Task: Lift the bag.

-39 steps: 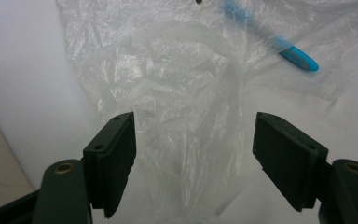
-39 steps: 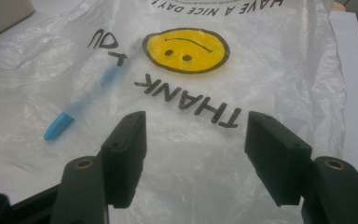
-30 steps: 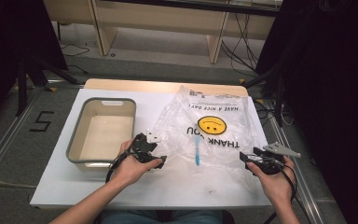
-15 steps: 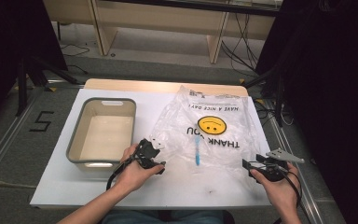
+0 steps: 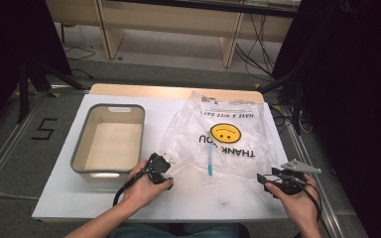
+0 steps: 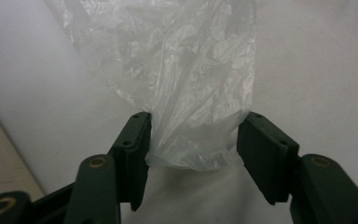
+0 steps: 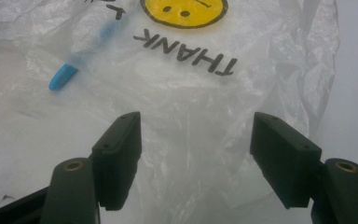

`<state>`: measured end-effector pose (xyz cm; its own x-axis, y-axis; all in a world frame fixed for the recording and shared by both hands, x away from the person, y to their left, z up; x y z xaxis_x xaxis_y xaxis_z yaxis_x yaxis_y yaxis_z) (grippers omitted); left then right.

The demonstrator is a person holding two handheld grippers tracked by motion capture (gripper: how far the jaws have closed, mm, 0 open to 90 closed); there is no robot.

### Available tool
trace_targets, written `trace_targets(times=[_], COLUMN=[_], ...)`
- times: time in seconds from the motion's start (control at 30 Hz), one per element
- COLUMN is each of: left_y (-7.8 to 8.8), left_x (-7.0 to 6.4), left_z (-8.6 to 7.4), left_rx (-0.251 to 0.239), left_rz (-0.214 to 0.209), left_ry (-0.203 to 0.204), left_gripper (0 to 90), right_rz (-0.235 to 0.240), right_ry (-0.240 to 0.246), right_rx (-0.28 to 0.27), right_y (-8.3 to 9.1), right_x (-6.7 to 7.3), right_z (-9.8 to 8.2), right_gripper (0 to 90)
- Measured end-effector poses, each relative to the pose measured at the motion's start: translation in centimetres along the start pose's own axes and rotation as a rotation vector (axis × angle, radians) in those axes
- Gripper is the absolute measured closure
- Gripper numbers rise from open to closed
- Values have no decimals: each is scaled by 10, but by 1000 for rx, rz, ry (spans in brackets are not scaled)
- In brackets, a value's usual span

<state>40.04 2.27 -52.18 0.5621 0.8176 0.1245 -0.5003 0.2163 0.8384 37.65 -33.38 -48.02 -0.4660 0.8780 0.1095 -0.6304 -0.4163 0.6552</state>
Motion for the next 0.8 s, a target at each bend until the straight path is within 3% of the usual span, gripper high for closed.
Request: trace_targets(times=[0.17,0.33,0.47,0.63,0.8], left_y=[-3,-2,-2,-2,-2], left_x=[-1,-4,-5,-7,-8], left_z=[-1,-1,-1,-1,-1], left_rx=[8,12,9,3,-5], left_rz=[-38,-62,-67,-81,-89], left_ry=[12,-7,-23,-31,-54], left_gripper=[557,650,707,765,819], right_rz=[9,38,56,46,45], right_ry=[-16,1,34,57,61], right_rx=[37,73,137,210,256], right_y=[6,13,10,1,-6], right_x=[1,8,11,7,2], right_z=[-5,-10,-22,-35,-42], right_gripper=[345,329,333,363,460])
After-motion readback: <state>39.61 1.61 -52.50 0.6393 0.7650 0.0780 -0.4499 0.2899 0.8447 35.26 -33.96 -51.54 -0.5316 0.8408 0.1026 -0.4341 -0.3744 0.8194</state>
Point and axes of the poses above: each handheld gripper's, and its own axes: y roughly backward along the jaws, z roughly out of its top, x roughly to its left, the point moved 6 cm from there along -y, roughly forward along the jaws, and after that the axes turned 6 degrees about z, right-handed, at the moved point
